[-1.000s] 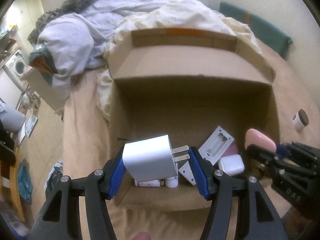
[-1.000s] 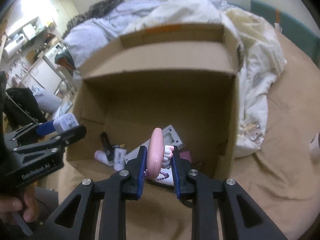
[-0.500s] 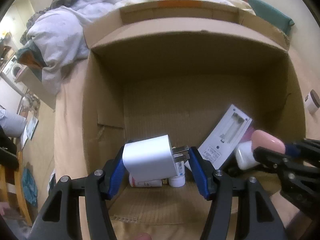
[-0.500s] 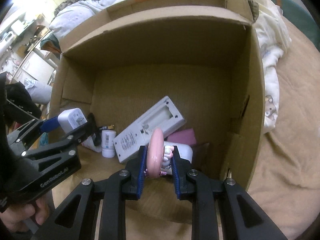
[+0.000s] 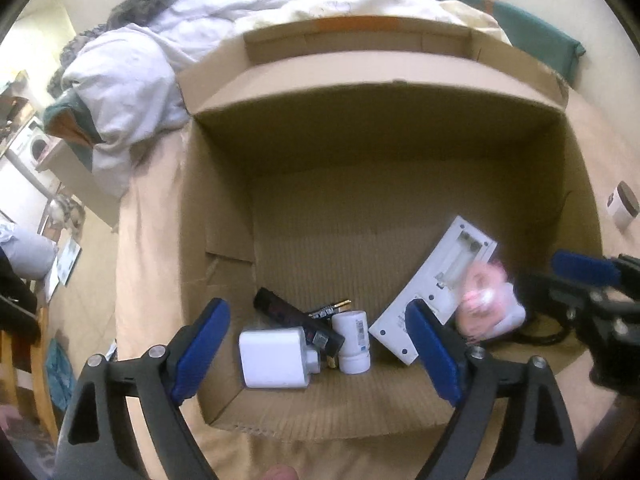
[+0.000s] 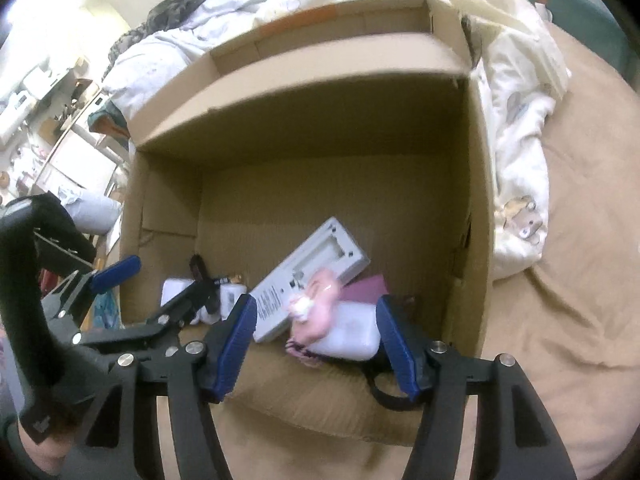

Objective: Organize rigid objects

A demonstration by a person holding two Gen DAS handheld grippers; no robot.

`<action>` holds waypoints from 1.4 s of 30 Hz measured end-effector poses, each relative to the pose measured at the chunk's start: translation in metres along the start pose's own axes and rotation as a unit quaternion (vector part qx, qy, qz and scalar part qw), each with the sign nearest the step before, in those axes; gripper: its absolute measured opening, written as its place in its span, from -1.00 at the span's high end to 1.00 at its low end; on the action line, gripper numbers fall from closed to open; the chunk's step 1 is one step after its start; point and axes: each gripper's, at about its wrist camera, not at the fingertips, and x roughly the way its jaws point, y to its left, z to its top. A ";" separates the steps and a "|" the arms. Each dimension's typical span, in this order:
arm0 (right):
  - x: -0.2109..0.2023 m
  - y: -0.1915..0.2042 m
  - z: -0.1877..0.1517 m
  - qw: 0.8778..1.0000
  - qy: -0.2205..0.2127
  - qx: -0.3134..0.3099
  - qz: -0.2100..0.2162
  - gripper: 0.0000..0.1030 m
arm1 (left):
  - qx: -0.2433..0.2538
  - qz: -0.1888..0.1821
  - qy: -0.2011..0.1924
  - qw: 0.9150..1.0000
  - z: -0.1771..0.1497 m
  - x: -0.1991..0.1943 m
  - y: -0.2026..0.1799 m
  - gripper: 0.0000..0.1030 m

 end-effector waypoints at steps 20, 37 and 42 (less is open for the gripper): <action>-0.109 0.029 -0.021 0.995 -0.103 -0.003 -0.001 -1.00 | -0.083 0.057 -0.075 0.992 -0.020 -0.135 0.054 -0.71; -0.172 0.036 -0.088 0.972 -0.229 -0.033 -0.051 -1.00 | -0.061 0.000 -0.168 0.984 -0.067 -0.193 0.037 -0.99; -0.159 0.027 -0.096 0.973 -0.217 -0.030 -0.071 -1.00 | -0.071 0.024 -0.181 0.981 -0.074 -0.171 0.042 -0.99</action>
